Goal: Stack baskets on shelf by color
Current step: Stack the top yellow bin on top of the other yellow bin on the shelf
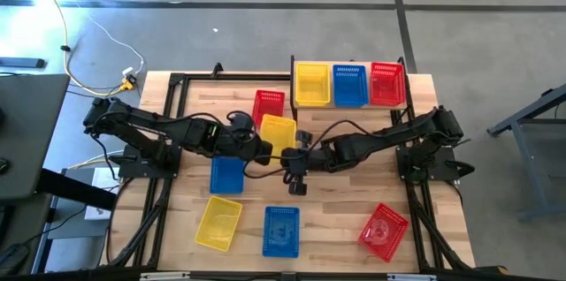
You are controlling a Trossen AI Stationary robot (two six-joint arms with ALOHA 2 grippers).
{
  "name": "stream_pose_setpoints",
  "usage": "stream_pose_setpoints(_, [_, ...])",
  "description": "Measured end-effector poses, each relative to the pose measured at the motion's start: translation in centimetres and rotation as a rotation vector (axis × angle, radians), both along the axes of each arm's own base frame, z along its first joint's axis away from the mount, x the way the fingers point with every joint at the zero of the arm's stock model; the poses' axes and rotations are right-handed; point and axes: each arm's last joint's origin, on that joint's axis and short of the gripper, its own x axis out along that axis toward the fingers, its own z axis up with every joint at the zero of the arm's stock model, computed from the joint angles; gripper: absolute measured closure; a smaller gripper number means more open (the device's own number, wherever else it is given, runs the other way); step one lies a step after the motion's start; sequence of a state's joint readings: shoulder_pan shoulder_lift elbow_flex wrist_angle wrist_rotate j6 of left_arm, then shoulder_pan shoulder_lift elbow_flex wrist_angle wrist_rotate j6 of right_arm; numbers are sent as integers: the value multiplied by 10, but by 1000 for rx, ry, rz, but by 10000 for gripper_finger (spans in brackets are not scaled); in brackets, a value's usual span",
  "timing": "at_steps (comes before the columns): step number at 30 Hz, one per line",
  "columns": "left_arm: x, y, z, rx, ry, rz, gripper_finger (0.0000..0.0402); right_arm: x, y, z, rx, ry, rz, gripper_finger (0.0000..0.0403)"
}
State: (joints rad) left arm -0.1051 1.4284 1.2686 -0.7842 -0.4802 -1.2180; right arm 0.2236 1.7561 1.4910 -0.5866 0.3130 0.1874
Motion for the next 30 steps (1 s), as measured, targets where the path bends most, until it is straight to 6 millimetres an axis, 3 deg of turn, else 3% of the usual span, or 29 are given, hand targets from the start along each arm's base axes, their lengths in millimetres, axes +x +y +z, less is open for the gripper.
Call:
stream_pose_setpoints(7, [0, 2, 0, 0, 29, -73, 278, -9, -1, -2, 24, 63, -72, 403])
stream_pose_setpoints(13, [-4, 10, 6, 5, 33, -111, 268, -18, 10, 5, 68, 73, -26, 403])
stream_pose_setpoints(20, [-18, 17, 23, 73, -11, -98, 277, -40, 12, 28, 49, 64, -14, 403])
stream_pose_setpoints(30, [-39, 31, 45, 139, -73, -82, 280, -80, -8, 77, -153, -38, 22, 403])
